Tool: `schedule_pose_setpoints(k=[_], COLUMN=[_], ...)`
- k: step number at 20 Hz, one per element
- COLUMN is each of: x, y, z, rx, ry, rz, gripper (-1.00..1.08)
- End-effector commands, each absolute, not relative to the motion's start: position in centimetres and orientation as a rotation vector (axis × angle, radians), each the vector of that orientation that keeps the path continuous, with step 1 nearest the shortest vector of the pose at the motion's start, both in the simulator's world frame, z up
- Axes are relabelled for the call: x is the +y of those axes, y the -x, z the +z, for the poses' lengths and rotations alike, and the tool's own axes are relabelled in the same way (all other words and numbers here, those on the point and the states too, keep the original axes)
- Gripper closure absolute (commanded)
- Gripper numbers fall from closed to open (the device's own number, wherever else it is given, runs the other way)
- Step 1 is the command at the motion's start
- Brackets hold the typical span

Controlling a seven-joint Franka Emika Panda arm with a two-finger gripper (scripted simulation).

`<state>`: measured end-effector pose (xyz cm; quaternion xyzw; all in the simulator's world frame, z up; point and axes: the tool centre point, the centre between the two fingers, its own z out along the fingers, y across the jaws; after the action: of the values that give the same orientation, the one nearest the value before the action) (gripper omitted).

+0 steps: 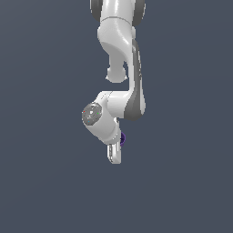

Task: Pick up the object and move it to a goal position.

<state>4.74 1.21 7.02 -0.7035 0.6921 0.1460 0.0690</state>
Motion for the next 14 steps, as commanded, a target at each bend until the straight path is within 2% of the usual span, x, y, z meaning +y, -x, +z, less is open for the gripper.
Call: schedule_pose_setpoints(k=[1,8,14], x=[1.2,0.2,-2.6], y=[-4.7,-4.3,-3.2], z=[7.0,8.3,11.5], rx=[2.083,2.083,2.083], ry=[2.118,2.118,2.116], rz=[0.44,0.44,0.442], gripper=[1.08,1.08,1.08])
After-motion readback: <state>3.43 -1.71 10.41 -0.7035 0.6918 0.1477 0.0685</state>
